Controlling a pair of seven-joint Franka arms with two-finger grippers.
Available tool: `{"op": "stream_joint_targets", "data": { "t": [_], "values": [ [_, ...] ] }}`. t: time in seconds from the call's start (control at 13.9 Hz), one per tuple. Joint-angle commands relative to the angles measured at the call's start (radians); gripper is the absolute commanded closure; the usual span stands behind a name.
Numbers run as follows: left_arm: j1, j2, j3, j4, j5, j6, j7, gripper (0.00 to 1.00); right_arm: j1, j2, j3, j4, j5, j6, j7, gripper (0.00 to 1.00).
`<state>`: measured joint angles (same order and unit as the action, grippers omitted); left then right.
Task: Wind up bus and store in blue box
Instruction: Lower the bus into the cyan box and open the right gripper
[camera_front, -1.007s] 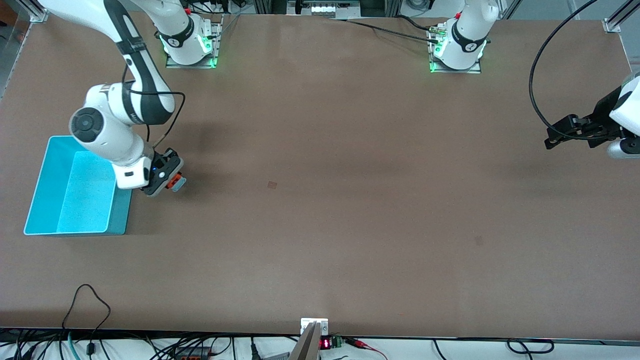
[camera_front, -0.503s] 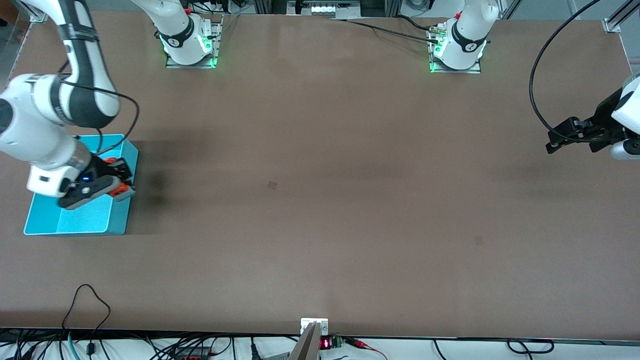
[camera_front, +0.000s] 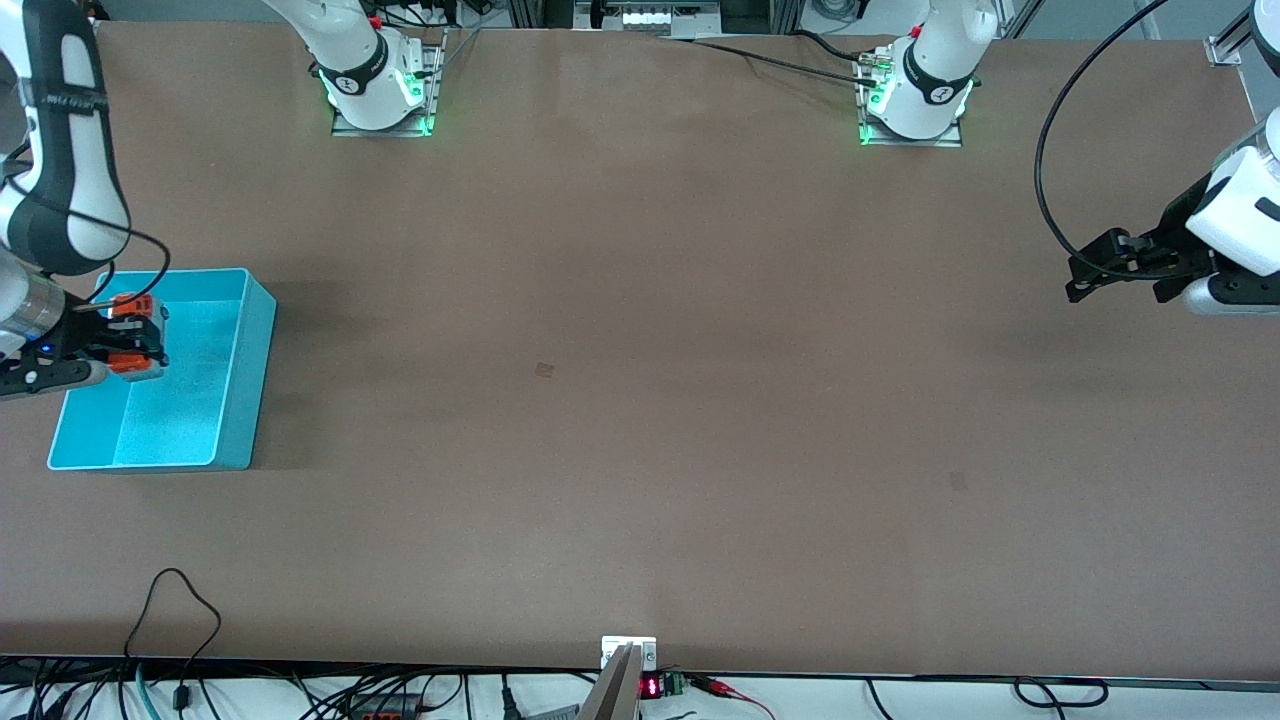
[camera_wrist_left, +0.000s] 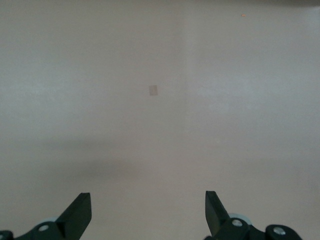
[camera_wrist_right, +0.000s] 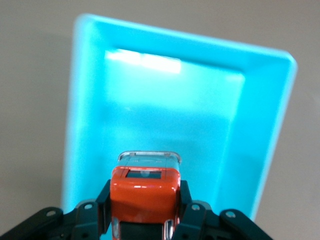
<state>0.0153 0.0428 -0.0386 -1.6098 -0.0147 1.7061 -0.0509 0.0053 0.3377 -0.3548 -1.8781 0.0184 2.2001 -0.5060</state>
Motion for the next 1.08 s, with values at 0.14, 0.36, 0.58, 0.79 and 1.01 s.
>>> {"op": "stream_joint_targets", "data": {
  "t": [0.14, 0.36, 0.58, 0.79, 1.01],
  "values": [
    [0.044, -0.017, 0.002, -0.022, -0.068, -0.002, 0.006, 0.0, -0.079, 0.119, 0.008, 0.02, 0.026, 0.046, 0.035, 0.91],
    [0.046, -0.018, -0.017, -0.022, -0.019, -0.003, 0.011, 0.0, -0.079, 0.138, 0.008, 0.022, 0.074, 0.046, 0.032, 0.91],
    [0.048, -0.018, -0.017, -0.021, -0.013, -0.008, 0.013, 0.0, -0.08, 0.159, 0.01, 0.022, 0.089, 0.046, 0.034, 0.91],
    [0.051, -0.018, -0.017, -0.019, -0.025, -0.014, 0.01, 0.0, -0.079, 0.176, 0.013, 0.02, 0.097, 0.037, 0.037, 0.9],
    [0.052, -0.018, -0.015, -0.019, -0.025, -0.023, 0.009, 0.0, -0.077, 0.202, 0.013, 0.02, 0.129, 0.035, 0.037, 0.86]
  ]
}}
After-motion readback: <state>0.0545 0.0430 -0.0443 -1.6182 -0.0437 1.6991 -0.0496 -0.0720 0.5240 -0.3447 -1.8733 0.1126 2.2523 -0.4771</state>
